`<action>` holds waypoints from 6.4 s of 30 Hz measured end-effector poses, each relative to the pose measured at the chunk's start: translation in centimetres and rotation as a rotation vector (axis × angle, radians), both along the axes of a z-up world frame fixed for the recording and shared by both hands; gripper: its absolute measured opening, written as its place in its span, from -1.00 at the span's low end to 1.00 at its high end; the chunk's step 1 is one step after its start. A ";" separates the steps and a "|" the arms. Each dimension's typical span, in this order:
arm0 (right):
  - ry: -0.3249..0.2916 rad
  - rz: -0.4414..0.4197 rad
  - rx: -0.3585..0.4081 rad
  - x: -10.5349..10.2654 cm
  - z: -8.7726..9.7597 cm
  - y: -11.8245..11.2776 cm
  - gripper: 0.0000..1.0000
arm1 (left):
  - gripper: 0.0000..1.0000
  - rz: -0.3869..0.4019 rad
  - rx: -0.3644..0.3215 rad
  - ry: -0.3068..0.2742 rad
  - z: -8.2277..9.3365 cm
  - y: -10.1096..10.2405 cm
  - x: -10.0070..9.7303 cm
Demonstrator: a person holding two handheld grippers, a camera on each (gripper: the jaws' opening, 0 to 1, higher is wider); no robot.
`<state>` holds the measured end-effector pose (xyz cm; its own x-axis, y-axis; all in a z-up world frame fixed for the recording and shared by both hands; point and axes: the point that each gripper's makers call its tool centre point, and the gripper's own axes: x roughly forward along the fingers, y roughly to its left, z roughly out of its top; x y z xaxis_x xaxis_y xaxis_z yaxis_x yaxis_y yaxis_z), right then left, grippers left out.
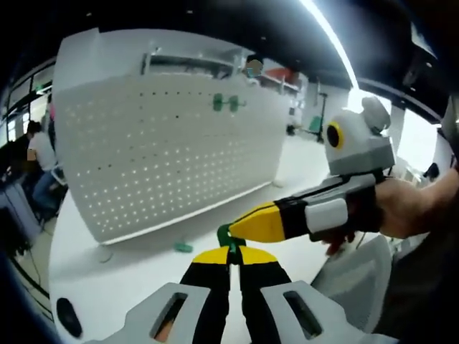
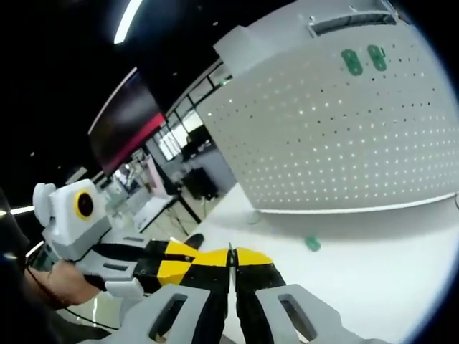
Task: Insert the hook assembly into the mounting plate slot until the hook locks in place.
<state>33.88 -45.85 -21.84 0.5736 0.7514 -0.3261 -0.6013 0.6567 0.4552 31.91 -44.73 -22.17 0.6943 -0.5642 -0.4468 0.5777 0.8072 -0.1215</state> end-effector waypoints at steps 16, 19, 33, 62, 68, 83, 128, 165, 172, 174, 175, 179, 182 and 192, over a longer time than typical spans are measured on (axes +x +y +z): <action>-0.030 -0.004 -0.012 0.4 0.3 -0.3 -1.00 | -0.73 -0.004 -0.114 0.035 -0.2 0.4 0.1; -0.031 -0.009 -0.014 0.5 0.2 -0.6 -1.00 | -0.49 0.005 -0.124 0.040 -0.2 0.6 0.2; -0.043 -0.024 -0.034 1.1 0.4 -2.4 -1.00 | -0.08 -0.013 -0.098 0.089 -1.5 0.4 -0.5; -0.176 0.298 0.149 -2.8 4.3 -2.2 -1.00 | -0.07 -0.248 -0.319 0.111 1.3 -1.8 -1.4; -0.142 0.353 0.203 -3.6 4.8 -2.1 -1.00 | -0.27 -0.304 -0.382 0.127 2.1 -2.3 -2.3; -0.112 0.420 0.265 -4.9 5.1 -1.8 -1.00 | -0.74 -0.411 -0.416 0.151 2.6 -4.1 -3.7; -0.168 0.116 -0.063 -0.3 4.5 -6.3 -0.83 | -0.98 -0.158 -0.076 0.122 -1.2 -0.4 0.3; -0.016 0.053 0.067 -1.7 2.9 -0.9 -0.88 | -0.97 -0.021 -0.153 0.059 1.4 -1.2 1.1; -0.021 0.031 0.067 -1.6 2.8 -1.2 -0.89 | -0.97 -0.018 -0.155 0.051 1.6 -1.3 1.1; -0.018 0.032 0.074 -1.7 2.9 -1.1 -0.91 | -0.97 -0.018 -0.153 0.048 1.6 -1.3 1.1; -0.018 0.032 0.075 -1.7 2.9 -1.1 -0.91 | -0.97 -0.017 -0.155 0.048 1.7 -1.3 1.1; -0.025 0.029 0.077 -1.7 3.0 -1.0 -0.92 | -0.97 -0.016 -0.161 0.043 1.9 -1.2 1.0; -0.030 0.028 0.082 -1.7 3.1 -0.9 -0.93 | -0.97 -0.015 -0.156 0.034 2.0 -1.1 1.1; -0.042 0.027 0.071 -1.7 3.2 -0.7 -0.94 | -0.97 -0.013 -0.162 0.030 2.1 -1.0 1.1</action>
<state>32.23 -46.53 -18.65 0.5650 0.7870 -0.2479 -0.6379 0.6072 0.4737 33.05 -45.70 -20.08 0.6744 -0.6391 -0.3698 0.5820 0.7683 -0.2664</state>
